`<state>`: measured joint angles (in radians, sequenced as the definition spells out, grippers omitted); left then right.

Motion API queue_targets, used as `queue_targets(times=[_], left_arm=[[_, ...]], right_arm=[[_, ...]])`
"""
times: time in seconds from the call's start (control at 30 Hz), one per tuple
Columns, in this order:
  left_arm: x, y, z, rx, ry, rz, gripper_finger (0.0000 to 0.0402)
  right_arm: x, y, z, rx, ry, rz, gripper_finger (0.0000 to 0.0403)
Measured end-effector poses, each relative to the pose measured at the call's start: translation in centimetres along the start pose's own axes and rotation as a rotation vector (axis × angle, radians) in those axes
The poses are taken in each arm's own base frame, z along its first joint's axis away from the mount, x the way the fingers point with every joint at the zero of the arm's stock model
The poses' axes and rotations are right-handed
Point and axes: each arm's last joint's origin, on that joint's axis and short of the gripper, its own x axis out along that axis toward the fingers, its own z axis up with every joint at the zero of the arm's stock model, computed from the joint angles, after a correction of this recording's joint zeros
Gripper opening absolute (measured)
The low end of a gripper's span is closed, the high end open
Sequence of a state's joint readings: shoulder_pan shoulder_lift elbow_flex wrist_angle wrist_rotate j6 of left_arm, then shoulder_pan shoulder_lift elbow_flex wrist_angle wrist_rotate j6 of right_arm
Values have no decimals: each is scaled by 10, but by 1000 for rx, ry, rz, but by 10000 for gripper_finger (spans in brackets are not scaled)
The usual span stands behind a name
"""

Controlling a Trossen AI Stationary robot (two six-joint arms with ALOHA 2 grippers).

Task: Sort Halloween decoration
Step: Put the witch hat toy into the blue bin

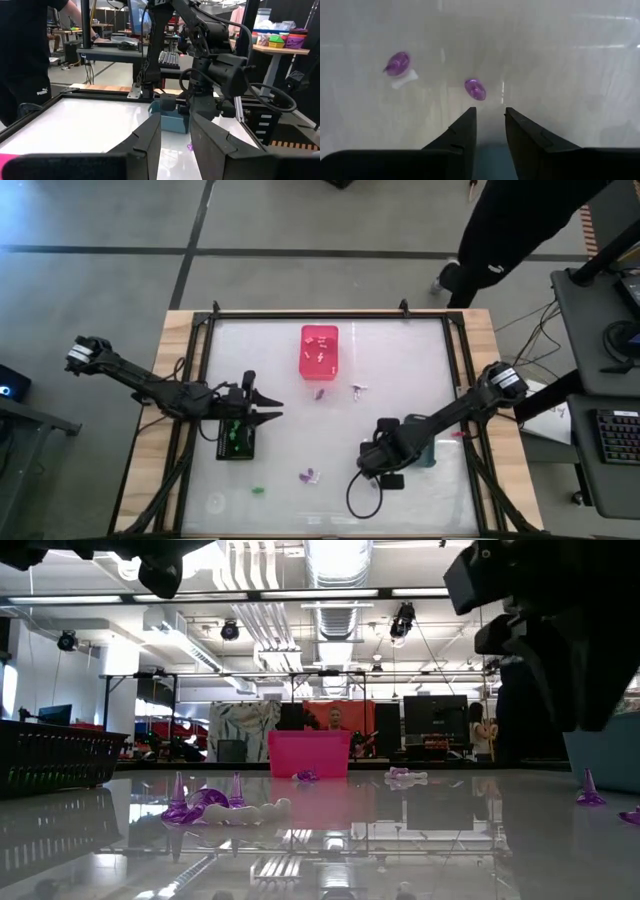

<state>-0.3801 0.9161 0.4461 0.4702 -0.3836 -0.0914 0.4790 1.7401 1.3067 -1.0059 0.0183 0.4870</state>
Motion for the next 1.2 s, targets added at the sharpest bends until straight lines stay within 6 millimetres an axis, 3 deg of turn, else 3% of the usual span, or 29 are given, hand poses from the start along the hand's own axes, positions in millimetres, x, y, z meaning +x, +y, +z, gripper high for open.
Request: queue_targets(times=[0.23, 0.47, 1.2], left_arm=[[0, 0, 0, 2, 3, 1, 87], [0, 0, -1, 3, 7, 1, 87], [0, 0, -1, 6, 14, 1, 87]], right_arm=[[15, 6, 3, 2, 20, -10, 128], [27, 7, 4, 1, 51, -27, 130], [31, 9, 7, -13, 44, -6, 21]])
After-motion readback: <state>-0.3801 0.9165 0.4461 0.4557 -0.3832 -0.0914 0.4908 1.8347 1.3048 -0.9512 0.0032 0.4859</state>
